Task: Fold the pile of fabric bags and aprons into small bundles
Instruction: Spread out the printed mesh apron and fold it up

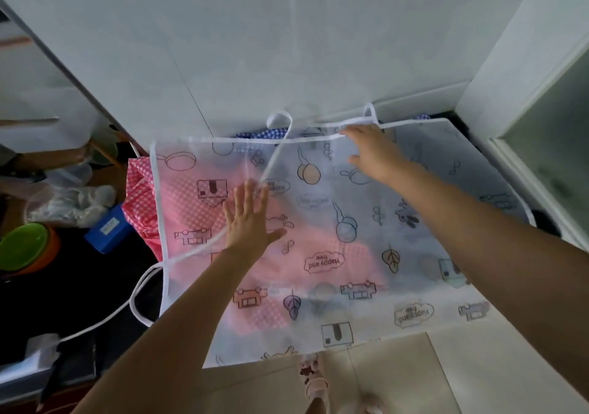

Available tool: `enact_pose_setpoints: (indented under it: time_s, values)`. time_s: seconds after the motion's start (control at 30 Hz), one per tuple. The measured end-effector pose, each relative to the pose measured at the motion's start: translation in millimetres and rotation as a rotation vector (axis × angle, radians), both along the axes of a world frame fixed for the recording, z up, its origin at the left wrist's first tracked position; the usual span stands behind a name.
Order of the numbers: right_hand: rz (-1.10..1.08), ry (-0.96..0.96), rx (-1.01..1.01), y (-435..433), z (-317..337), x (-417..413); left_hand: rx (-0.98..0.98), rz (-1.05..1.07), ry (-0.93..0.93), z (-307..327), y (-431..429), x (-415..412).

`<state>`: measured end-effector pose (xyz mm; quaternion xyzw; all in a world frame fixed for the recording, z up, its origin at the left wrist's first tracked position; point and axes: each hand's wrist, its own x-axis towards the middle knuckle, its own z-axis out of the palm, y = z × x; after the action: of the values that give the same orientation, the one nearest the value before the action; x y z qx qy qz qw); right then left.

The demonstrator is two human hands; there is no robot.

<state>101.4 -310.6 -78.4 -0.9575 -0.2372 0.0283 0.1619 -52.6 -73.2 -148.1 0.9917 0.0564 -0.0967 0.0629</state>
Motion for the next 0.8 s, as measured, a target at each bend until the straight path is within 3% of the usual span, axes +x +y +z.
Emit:
enact_pose_setpoints:
  time_s: [0.3, 0.47, 0.8]
  values:
    - [0.004, -0.01, -0.139, 34, -14, 55, 0.039, -0.048, -0.009, -5, 17, 25]
    - [0.026, 0.036, -0.091, 35, -25, 62, 0.039, -0.055, -0.024, -9, 17, 29]
    - [-0.166, 0.127, 0.327, 24, -26, 71, 0.029, -0.135, -0.201, -3, -4, 20]
